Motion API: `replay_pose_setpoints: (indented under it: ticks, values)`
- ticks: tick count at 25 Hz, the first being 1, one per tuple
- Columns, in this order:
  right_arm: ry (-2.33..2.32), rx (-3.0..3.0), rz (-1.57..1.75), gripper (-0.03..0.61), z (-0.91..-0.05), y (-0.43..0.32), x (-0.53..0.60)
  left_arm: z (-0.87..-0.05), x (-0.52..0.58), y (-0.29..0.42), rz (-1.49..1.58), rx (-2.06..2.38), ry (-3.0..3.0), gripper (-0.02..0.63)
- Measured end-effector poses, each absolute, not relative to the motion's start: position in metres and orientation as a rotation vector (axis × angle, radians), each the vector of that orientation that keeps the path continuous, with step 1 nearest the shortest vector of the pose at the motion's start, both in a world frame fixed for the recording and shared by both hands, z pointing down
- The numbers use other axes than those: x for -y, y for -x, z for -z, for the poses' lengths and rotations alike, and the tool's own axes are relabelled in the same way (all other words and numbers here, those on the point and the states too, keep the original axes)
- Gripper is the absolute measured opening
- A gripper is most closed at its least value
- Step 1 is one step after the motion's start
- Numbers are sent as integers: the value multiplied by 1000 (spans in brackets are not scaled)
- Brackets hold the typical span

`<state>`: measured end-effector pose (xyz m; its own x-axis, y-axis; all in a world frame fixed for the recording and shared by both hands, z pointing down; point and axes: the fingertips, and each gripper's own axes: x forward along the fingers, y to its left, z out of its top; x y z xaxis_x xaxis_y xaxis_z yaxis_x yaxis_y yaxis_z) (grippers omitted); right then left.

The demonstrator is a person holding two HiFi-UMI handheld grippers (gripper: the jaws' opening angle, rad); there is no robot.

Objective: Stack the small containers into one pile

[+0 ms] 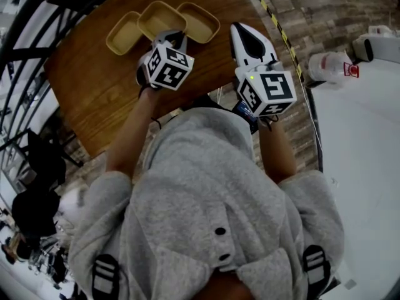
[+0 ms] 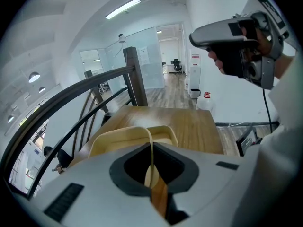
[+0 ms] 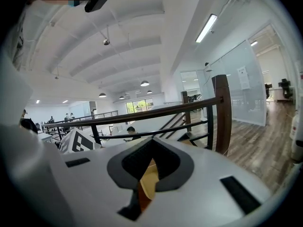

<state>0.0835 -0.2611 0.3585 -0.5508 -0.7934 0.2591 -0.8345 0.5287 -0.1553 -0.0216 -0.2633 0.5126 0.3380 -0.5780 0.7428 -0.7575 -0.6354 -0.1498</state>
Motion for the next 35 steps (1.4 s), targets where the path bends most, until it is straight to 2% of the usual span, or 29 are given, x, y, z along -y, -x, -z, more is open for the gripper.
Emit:
replay_pose_setpoints:
  ticks: [20,30,35]
  values:
    - [-1492,2537,-421,11,-369,-163,290,-541,297,-74,-1181,1088,-2347,26]
    - [-1530,2523,-441,11,-371,-177,290,-538,295,-99,-1180,1068,-2344,27]
    - [-1538,2521,-447,11,-373,-177,289,-557,298,-85,-1278,1101,-2307,27]
